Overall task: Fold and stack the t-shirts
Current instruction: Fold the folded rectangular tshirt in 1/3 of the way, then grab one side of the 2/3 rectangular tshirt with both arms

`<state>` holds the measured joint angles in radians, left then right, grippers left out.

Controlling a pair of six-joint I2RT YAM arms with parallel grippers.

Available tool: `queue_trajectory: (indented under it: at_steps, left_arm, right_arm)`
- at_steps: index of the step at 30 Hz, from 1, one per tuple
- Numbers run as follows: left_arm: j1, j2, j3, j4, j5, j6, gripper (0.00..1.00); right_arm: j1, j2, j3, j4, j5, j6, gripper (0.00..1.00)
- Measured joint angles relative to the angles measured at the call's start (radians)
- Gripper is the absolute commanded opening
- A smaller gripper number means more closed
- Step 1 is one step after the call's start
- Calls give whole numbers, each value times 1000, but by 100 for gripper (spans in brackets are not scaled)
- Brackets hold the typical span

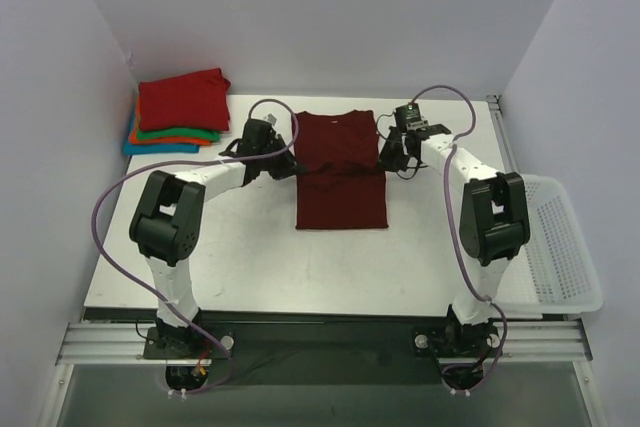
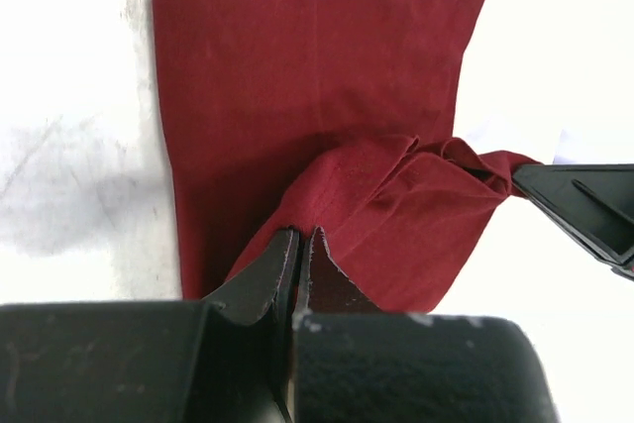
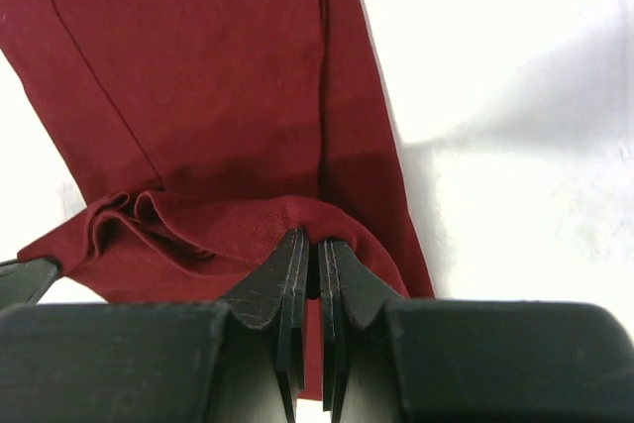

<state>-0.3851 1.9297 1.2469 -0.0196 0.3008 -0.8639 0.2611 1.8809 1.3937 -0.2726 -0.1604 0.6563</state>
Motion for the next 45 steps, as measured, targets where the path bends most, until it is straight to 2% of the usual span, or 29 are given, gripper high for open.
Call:
queue_trajectory:
  at_steps: [2, 3, 4, 5, 6, 7, 8, 9, 11, 14, 15, 18, 19, 20, 22, 24, 30, 33, 37, 45]
  left_arm:
    - [5, 12, 6, 17, 3, -2, 0]
    - [7, 20, 8, 28, 6, -5, 7]
    - [9, 30, 11, 37, 8, -6, 21]
    - [11, 42, 12, 46, 12, -2, 51]
    - [14, 53, 13, 56, 18, 2, 62]
    - [18, 65, 13, 68, 22, -3, 91]
    - [23, 75, 11, 77, 26, 1, 97]
    - [31, 79, 4, 92, 31, -5, 97]
    - [53, 75, -21, 129, 43, -8, 97]
    - [89, 46, -68, 168, 44, -7, 97]
    - [96, 29, -84, 170, 39, -7, 91]
    - [89, -33, -112, 169, 13, 3, 71]
    - [79, -51, -112, 167, 8, 8, 56]
    - [65, -67, -111, 172, 3, 10, 48]
    - [28, -86, -98, 178, 2, 18, 28]
    - [-7, -73, -69, 187, 8, 18, 15]
    - [-69, 66, 37, 225, 55, 8, 8]
    - [-66, 155, 68, 238, 63, 3, 7]
    - [-39, 268, 81, 262, 85, -26, 0]
    - [-5, 273, 7, 411, 104, -109, 0]
  right_arm:
    - [-6, 28, 27, 0, -10, -6, 0]
    - [-8, 43, 37, 1, -13, -10, 9]
    - [-11, 55, 44, 1, -16, -13, 16]
    - [-13, 69, 51, -1, -23, -19, 25]
    - [-15, 83, 60, -1, -28, -23, 43]
    - [-18, 98, 70, -1, -34, -26, 50]
    - [-20, 111, 78, 1, -39, -39, 54]
    - [-23, 119, 80, 2, -42, -49, 60]
    - [-32, 122, 80, -4, -48, -61, 63]
    - [-46, 116, 80, -3, -58, -78, 64]
    - [-47, 108, 79, -3, -57, -82, 63]
    - [-49, 60, 48, -1, -48, -88, 54]
    - [-43, 40, 37, -2, -45, -89, 48]
    - [-35, 23, 29, -2, -41, -90, 37]
    - [-10, 1, 22, 3, -40, -94, 31]
    - [19, -3, 22, 20, -47, -93, 28]
    - [61, 93, 45, 106, -173, -86, 24]
    - [54, 169, 63, 149, -210, -82, 24]
    - [16, 229, 53, 199, -256, -51, 23]
    - [-112, 242, -49, 372, -401, 110, 23]
